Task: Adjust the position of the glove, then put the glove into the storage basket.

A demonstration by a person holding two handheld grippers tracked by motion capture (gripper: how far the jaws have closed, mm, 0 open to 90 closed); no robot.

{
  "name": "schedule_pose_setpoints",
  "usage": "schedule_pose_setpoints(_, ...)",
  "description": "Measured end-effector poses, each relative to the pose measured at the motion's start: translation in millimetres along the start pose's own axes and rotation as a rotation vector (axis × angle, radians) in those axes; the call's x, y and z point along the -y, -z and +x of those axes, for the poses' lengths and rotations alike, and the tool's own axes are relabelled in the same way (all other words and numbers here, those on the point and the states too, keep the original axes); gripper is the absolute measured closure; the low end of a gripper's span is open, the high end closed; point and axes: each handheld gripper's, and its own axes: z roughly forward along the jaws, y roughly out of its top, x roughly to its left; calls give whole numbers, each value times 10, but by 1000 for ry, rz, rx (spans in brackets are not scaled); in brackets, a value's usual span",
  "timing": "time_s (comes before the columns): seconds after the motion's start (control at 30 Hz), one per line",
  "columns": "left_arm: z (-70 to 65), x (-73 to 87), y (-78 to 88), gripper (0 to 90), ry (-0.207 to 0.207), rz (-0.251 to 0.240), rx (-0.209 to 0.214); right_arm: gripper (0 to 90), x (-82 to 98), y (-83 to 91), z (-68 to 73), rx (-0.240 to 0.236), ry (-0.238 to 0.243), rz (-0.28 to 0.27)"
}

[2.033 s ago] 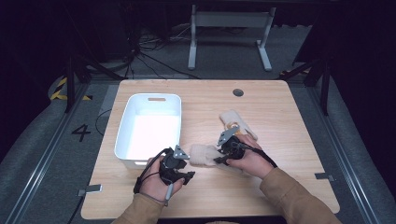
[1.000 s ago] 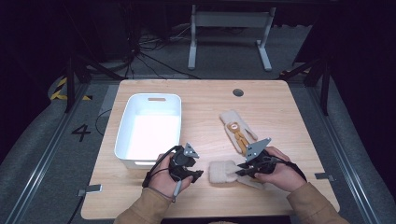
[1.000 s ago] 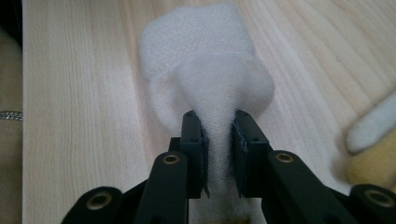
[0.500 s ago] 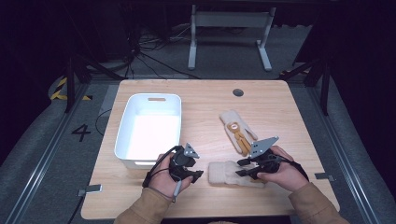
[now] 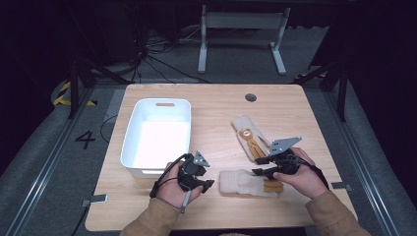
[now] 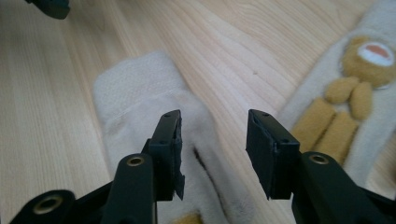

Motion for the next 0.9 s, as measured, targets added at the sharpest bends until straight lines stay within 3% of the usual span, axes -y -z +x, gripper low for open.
schedule_pose_setpoints(0.5, 15, 14, 29, 535, 7, -5, 1, 571, -224, 80, -181, 100, -79, -10)
schedule_pose_setpoints(0.57, 14, 18, 28, 535, 10, -7, 0, 570, -272, 75, -247, 120, -102, -18)
schedule_pose_setpoints(0.7, 17, 25, 40, 534, 8, -6, 3, 565, -313, 41, -334, 137, -98, -19)
schedule_pose_setpoints(0.9, 20, 52, 52, 533, 13, -12, -3, 571, -344, -78, -533, 186, -137, 9)
